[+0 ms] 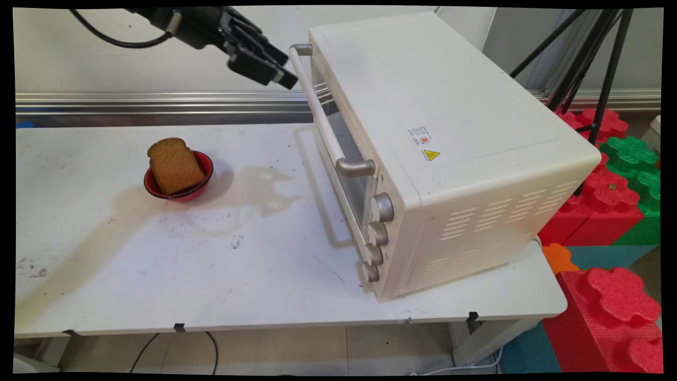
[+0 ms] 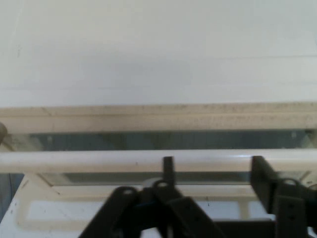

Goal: Open the oven

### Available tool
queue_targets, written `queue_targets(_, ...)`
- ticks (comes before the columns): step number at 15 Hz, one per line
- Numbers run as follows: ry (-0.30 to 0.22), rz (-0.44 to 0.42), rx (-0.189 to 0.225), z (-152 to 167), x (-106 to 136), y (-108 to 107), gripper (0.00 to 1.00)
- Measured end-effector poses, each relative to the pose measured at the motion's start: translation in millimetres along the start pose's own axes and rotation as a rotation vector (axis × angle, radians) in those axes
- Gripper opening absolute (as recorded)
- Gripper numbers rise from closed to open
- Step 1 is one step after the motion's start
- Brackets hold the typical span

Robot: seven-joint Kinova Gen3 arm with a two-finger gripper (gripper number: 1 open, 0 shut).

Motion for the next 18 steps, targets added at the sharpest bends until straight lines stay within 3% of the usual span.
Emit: queue_targets(18,-0.021,-0.027,-0.028,75,7,1,0.00)
